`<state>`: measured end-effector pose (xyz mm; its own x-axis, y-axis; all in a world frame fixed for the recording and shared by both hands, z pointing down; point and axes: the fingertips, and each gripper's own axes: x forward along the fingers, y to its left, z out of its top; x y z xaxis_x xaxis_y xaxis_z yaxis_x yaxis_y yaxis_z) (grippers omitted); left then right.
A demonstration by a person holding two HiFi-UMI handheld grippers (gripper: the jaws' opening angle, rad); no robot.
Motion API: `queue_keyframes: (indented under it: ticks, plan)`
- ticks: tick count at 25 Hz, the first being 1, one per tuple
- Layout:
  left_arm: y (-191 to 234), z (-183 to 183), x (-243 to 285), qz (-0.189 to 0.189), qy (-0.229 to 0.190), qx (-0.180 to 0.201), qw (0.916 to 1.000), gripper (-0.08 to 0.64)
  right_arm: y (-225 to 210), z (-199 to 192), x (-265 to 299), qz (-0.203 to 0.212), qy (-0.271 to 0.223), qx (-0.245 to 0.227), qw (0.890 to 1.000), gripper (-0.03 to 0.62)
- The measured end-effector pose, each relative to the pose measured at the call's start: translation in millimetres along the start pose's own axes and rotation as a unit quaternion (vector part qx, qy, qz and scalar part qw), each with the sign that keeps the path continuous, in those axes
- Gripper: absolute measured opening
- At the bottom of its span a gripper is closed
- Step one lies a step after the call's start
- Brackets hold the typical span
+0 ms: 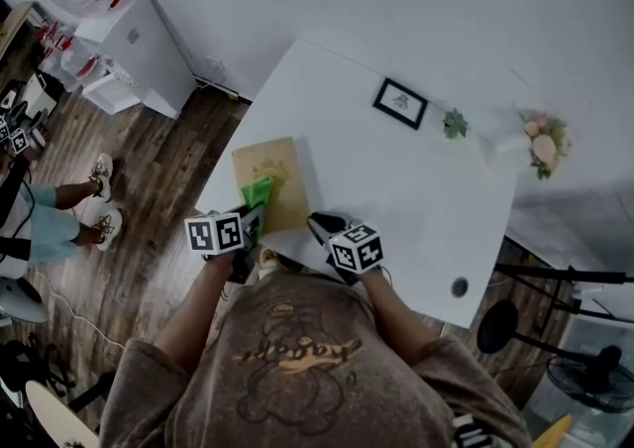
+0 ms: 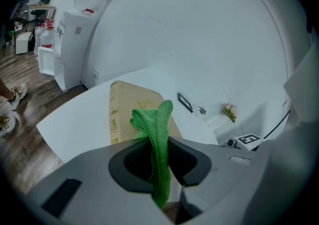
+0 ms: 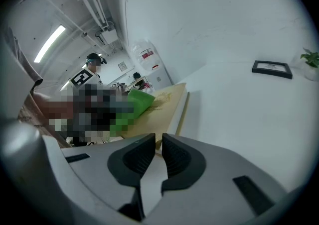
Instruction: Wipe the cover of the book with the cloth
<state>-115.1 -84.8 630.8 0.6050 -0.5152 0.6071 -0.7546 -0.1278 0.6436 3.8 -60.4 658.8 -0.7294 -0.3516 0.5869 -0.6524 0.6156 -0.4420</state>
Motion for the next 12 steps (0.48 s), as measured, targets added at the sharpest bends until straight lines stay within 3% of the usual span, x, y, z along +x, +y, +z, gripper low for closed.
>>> queue_keyframes:
  ticks: [12]
  plan:
    - [-29.5,0.0,27.1,-0.033,0.032,0.017,0.9988,0.069,-0.6,1.4,0.2,0.003,-0.003,0.007,1.0,0.034]
